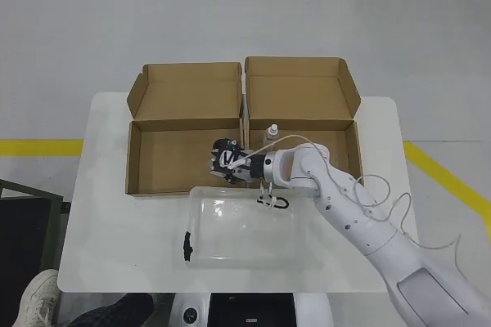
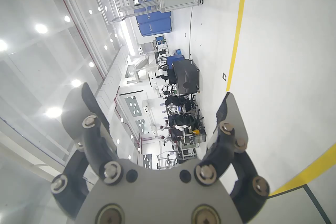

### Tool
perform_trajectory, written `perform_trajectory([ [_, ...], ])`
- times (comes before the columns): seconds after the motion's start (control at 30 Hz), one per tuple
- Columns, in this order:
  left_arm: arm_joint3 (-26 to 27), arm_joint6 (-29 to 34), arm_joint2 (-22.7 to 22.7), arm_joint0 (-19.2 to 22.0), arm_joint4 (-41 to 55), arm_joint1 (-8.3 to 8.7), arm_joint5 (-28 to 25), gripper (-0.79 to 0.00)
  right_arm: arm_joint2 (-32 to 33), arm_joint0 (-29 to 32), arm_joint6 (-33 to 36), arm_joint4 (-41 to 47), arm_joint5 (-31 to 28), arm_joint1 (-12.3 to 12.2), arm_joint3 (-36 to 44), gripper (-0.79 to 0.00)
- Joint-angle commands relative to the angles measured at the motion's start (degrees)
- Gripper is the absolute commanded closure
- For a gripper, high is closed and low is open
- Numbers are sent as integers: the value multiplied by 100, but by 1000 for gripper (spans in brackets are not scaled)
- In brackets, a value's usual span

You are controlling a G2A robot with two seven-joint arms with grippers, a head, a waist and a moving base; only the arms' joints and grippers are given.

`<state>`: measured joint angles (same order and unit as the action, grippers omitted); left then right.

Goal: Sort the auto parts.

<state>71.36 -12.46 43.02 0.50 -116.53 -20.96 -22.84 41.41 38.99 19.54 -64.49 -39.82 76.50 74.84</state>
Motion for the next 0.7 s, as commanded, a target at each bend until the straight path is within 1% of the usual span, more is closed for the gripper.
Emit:
perform_trajectory([
  [0.0,0,0,0,0,0,0,0,-785,-47,-46,60,28,-34,27,-64,0],
  [0.67,0,0,0,0,0,0,0,-785,-421,-483,509,204,-234,312,-726,0],
])
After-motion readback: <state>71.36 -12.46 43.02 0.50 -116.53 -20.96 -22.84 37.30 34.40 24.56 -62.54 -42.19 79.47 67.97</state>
